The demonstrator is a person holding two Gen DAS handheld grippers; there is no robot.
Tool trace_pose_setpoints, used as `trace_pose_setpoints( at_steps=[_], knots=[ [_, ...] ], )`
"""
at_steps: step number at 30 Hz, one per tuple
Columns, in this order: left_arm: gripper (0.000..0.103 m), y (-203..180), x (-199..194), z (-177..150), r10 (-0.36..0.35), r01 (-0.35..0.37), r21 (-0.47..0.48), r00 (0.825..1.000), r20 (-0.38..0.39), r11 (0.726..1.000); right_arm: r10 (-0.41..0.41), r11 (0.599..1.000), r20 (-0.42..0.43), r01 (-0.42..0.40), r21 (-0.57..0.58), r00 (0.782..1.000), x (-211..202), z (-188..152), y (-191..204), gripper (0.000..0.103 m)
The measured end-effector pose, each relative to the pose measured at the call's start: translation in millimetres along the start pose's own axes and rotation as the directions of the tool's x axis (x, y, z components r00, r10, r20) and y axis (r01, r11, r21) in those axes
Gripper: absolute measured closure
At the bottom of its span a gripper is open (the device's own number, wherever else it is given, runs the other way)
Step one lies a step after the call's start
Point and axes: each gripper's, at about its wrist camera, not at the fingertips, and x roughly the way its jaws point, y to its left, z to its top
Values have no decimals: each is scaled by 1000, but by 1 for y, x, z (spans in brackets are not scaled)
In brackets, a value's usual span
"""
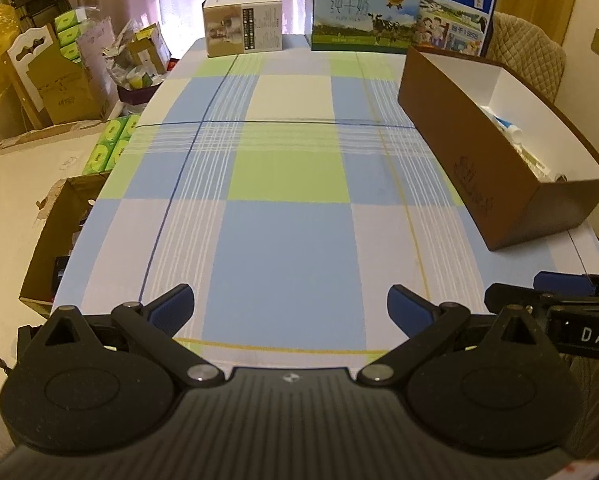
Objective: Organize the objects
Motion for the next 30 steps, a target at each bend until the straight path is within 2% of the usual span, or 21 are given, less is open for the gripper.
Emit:
trace_pose_setpoints(
  at_steps=[30],
  knots=[
    [1,0,-1,-6,0,0,12,1000,-4,1000,-39,999,4,39,-15,999,-5,-3,3,34]
  ],
)
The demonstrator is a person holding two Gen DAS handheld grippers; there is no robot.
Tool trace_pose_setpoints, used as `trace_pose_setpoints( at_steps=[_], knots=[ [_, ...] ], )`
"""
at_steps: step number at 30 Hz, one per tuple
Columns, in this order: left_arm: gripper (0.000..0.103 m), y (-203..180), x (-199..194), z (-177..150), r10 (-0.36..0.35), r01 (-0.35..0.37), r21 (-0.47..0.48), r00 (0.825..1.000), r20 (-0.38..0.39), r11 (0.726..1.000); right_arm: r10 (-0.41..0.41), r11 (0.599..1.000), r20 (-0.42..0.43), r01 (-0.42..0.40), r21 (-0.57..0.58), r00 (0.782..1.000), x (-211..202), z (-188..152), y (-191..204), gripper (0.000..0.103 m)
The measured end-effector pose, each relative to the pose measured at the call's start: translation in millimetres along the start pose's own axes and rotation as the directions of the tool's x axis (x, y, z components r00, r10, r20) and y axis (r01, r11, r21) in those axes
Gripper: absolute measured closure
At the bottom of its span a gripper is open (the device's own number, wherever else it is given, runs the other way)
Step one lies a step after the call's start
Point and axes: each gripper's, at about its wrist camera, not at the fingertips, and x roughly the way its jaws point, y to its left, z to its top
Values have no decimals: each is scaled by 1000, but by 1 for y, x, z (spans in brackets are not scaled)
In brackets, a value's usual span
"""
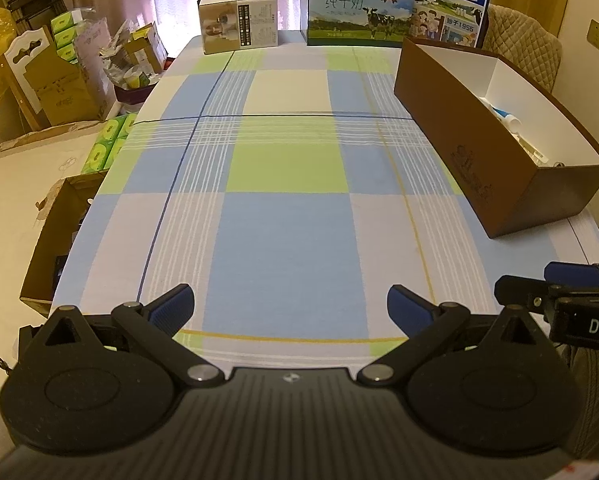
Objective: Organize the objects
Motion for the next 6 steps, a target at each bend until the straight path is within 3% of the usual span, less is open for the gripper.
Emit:
trace_pose_setpoints(
  at_steps=[6],
  knots=[
    [1,-1,1,0,4,-4,6,1000,2,1000,1,1000,-4,-1,1,1000,2,-1,0,34]
  ],
)
